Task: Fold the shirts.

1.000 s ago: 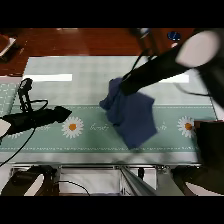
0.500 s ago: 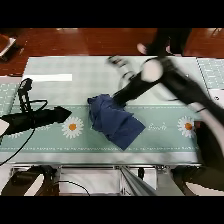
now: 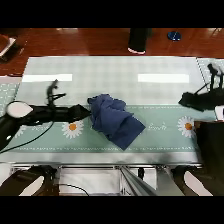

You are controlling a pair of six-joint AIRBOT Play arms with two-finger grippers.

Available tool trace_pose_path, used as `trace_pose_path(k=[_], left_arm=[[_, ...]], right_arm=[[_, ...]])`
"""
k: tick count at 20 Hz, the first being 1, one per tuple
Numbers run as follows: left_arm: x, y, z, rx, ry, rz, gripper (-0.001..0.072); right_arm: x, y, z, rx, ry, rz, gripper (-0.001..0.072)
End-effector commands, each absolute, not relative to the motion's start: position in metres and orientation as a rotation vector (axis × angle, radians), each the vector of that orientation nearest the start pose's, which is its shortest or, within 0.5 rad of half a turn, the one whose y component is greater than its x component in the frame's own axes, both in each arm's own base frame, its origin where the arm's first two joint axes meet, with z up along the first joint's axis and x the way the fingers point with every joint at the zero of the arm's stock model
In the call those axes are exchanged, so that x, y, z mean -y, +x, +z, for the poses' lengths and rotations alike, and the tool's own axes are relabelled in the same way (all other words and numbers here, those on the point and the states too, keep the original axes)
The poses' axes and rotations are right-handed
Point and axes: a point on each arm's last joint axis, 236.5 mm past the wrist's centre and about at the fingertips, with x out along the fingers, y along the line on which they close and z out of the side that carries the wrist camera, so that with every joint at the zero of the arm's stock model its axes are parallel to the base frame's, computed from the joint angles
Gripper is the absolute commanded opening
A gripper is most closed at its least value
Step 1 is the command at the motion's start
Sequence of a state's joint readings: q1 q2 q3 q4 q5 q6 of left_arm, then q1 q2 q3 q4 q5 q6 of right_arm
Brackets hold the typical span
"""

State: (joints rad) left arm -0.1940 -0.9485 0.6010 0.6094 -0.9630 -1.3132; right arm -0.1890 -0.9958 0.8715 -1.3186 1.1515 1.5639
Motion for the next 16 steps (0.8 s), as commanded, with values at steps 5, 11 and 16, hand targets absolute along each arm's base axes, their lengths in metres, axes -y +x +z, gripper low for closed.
trace_pose_path(k=[5, 11, 16], left_arm=[[0.273, 0.278, -0.047, -1.364, -0.577, -0.748, 0.0357], [0.261, 0.301, -0.023, -1.323, -0.579, -0.804, 0.0018], [0.243, 0.304, -0.020, -1.342, -0.625, -0.793, 0.0018]], right_arm=[[-0.056, 0.274, -0.048, -1.301, 0.512, 0.124, 0.0406], [-0.110, 0.308, -0.061, -1.262, 0.558, 0.212, 0.0406], [-0.164, 0.332, -0.087, -1.430, 0.555, 0.347, 0.0406]])
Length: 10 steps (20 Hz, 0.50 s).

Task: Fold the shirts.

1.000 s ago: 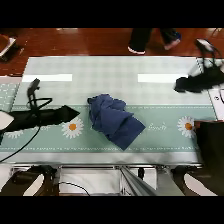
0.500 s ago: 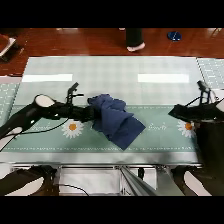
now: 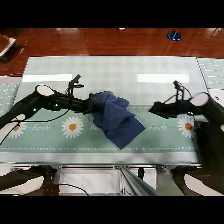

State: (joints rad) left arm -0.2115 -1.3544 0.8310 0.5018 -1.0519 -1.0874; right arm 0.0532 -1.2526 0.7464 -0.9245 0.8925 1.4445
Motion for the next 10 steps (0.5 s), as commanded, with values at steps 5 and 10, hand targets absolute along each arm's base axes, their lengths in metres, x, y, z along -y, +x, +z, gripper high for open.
trace_pose_path(k=[5, 10], left_arm=[[0.252, 0.298, -0.021, -1.344, -0.594, -0.821, 0.0019], [0.257, 0.303, -0.024, -1.321, -0.583, -0.806, 0.0019]], right_arm=[[-0.237, 0.318, -0.096, -1.611, 0.510, 0.579, 0.0406], [-0.296, 0.320, -0.088, -1.610, 0.538, 0.726, 0.0287]])
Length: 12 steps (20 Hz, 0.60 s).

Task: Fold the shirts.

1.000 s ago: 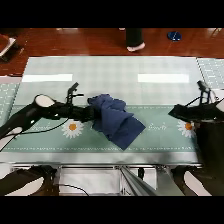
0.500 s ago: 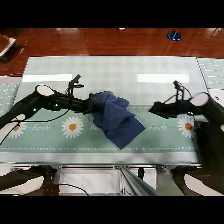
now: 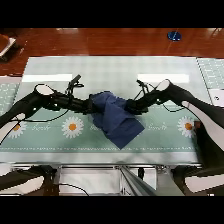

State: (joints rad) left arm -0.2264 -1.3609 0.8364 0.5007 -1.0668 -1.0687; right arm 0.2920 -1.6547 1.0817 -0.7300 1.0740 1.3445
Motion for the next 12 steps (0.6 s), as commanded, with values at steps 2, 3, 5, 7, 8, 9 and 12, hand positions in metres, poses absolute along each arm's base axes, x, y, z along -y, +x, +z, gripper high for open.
trace_pose_path(k=[2, 3, 5, 7, 8, 9, 12], left_arm=[[0.256, 0.308, -0.022, -1.302, -0.590, -0.795, 0.0019], [0.254, 0.313, -0.016, -1.286, -0.593, -0.796, 0.0019], [0.246, 0.335, 0.013, -1.195, -0.587, -0.803, 0.0019], [0.231, 0.368, 0.073, -1.018, -0.563, -0.807, 0.0019], [0.224, 0.382, 0.109, -0.919, -0.544, -0.810, 0.0018], [0.215, 0.395, 0.153, -0.804, -0.517, -0.809, 0.0019], [0.189, 0.403, 0.284, -0.487, -0.417, -0.813, 0.0018]], right_arm=[[-0.313, 0.321, -0.072, -1.566, 0.528, 0.832, 0.0023], [-0.316, 0.323, -0.057, -1.544, 0.520, 0.880, 0.0023], [-0.303, 0.343, -0.020, -1.458, 0.435, 0.899, 0.0022], [-0.274, 0.386, 0.042, -1.283, 0.342, 0.817, 0.0022], [-0.257, 0.409, 0.086, -1.165, 0.304, 0.771, 0.0021], [-0.240, 0.426, 0.136, -1.040, 0.271, 0.729, 0.0022], [-0.197, 0.429, 0.275, -0.721, 0.142, 0.640, 0.0021]])
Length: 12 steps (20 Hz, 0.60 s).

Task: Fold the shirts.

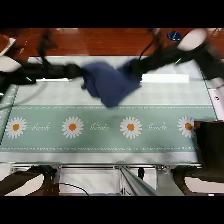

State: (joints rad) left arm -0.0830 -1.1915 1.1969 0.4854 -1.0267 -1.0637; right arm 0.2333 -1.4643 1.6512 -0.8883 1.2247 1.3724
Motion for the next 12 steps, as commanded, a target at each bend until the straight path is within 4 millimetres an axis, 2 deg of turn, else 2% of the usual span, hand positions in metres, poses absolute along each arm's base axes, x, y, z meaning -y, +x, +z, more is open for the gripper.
trace_pose_path(k=[1, 2, 3, 5, 7, 9, 11, 12], left_arm=[[0.182, 0.395, 0.324, -0.394, -0.381, -0.814, 0.0018], [0.174, 0.382, 0.360, -0.308, -0.344, -0.808, 0.0018], [0.168, 0.367, 0.386, -0.247, -0.308, -0.803, 0.0018], [0.157, 0.330, 0.420, -0.162, -0.242, -0.785, 0.0018], [0.155, 0.294, 0.430, -0.141, -0.167, -0.782, 0.0018], [0.158, 0.260, 0.432, -0.140, -0.095, -0.786, 0.0018], [0.159, 0.233, 0.430, -0.155, -0.060, -0.779, 0.0018], [0.156, 0.224, 0.425, -0.178, -0.042, -0.757, 0.0018]], right_arm=[[-0.184, 0.418, 0.314, -0.634, 0.094, 0.605, 0.0022], [-0.168, 0.402, 0.349, -0.550, 0.048, 0.558, 0.0022], [-0.154, 0.384, 0.377, -0.483, 0.014, 0.519, 0.0022], [-0.124, 0.339, 0.416, -0.385, -0.038, 0.438, 0.0022], [-0.103, 0.297, 0.436, -0.340, -0.073, 0.388, 0.0022], [-0.087, 0.263, 0.450, -0.302, -0.091, 0.352, 0.0022], [-0.078, 0.238, 0.458, -0.275, -0.090, 0.332, 0.0022], [-0.072, 0.227, 0.455, -0.290, -0.093, 0.320, 0.0022]])
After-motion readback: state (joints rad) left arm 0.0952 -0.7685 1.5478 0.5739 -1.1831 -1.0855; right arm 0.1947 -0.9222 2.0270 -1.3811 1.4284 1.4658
